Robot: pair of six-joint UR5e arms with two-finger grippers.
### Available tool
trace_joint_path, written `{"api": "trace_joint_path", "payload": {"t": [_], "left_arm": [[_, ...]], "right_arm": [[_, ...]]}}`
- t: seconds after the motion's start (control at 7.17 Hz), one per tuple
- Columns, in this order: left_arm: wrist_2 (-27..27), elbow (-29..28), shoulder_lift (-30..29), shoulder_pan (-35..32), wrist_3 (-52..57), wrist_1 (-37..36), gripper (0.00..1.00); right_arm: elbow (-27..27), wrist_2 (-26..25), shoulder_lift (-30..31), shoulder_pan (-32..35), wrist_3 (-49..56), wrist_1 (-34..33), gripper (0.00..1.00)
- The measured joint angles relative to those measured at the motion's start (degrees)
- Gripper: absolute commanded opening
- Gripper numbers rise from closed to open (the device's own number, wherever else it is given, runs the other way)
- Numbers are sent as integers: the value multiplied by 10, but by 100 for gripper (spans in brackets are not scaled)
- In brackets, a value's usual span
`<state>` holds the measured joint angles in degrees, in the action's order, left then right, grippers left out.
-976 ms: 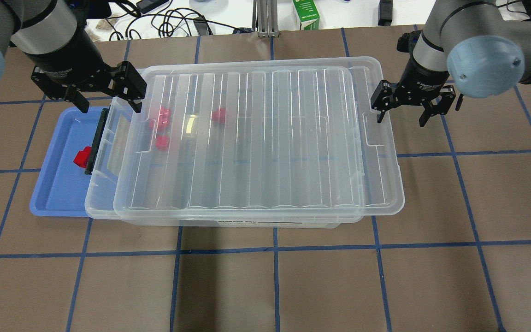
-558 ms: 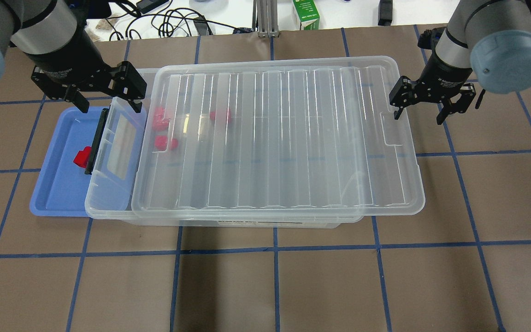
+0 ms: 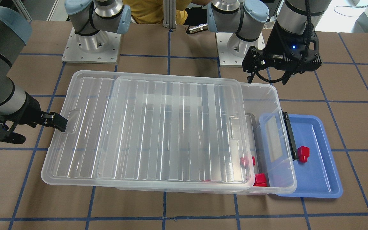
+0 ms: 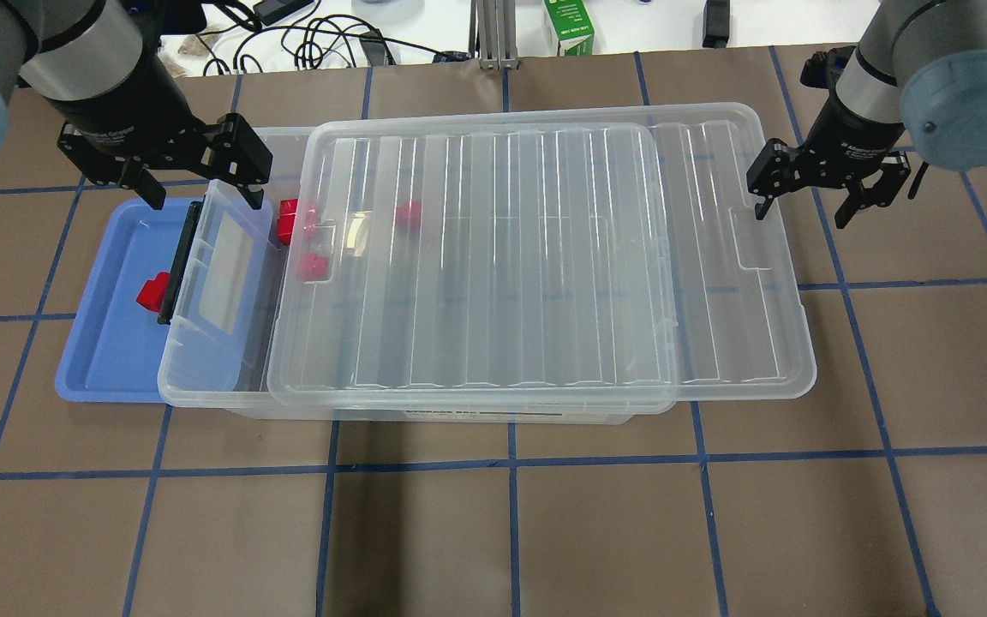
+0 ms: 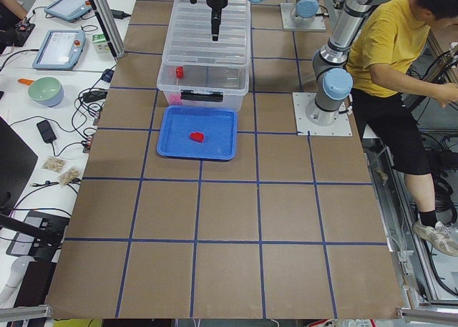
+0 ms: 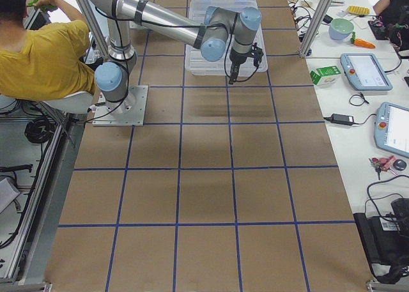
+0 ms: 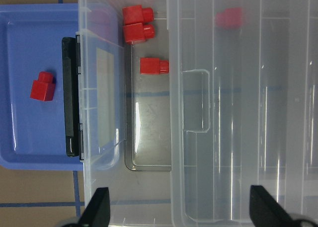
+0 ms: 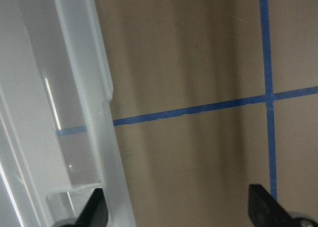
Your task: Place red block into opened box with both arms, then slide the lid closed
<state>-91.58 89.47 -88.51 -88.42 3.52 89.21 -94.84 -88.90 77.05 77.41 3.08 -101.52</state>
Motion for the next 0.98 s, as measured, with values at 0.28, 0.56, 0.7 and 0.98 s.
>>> {"api": "trace_joint_path", "payload": {"t": [0.28, 0.56, 0.7, 0.98], "left_arm": [[0, 0, 0, 0, 0, 0, 100], [0, 0, 0, 0, 0, 0, 100], [0, 0, 0, 0, 0, 0, 100], [0, 0, 0, 0, 0, 0, 100]], "right_arm": [[0, -2, 0, -17, 24, 0, 100], [0, -2, 0, -34, 45, 0, 100], [0, -2, 0, -43, 55, 0, 100], [0, -2, 0, -56, 72, 0, 100]]}}
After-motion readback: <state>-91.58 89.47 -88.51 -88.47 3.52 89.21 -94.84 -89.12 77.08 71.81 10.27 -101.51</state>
